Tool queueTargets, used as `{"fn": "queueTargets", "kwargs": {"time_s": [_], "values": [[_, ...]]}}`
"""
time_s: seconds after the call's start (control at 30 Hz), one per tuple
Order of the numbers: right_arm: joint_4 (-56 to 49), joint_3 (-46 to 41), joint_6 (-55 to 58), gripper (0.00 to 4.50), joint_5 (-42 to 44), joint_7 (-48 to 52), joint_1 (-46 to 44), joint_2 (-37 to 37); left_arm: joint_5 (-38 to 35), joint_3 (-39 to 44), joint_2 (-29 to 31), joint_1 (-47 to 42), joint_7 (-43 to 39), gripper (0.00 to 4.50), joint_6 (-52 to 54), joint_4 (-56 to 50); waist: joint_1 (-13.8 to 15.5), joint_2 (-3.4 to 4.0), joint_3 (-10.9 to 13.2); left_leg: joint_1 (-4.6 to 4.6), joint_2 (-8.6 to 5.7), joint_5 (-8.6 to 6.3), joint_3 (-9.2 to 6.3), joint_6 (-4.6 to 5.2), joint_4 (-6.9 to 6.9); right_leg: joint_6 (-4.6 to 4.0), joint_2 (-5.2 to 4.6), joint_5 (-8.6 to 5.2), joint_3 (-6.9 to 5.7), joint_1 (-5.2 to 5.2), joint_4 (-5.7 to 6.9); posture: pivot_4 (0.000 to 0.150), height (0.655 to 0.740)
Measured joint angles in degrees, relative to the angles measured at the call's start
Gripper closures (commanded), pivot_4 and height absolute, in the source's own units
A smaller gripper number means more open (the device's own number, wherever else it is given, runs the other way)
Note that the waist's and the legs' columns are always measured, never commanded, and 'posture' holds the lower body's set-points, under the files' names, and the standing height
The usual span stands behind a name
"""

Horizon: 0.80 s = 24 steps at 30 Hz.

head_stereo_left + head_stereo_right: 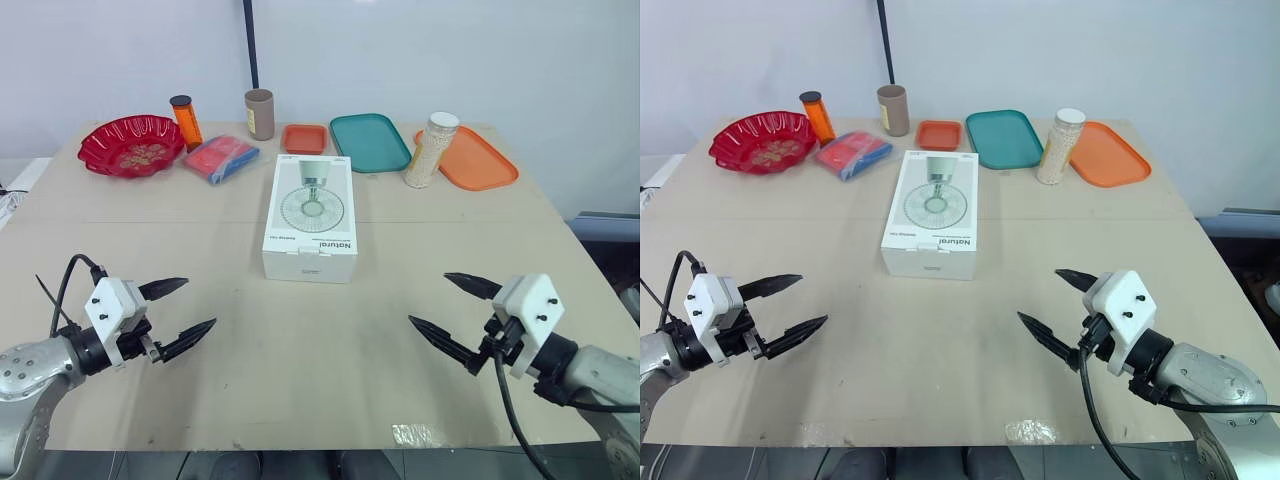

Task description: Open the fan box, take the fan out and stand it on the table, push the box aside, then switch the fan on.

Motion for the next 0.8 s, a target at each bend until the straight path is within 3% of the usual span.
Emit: {"fn": "queueTargets", "kwargs": {"time_s": [0.8], "values": [[0.26,0.59,0.58,0.00,1.29,-0.02,0.55,-0.05,1.62,-1.28,0.51,2.06,-2.59,0.04,-4.14,0.07,0.00,-0.01,-0.01,0.06,0.00,0.00,0.02,0.01,0.01,0.00,0.00,0.00,0.01,0.05,0.02,0.150,0.7400]]}}
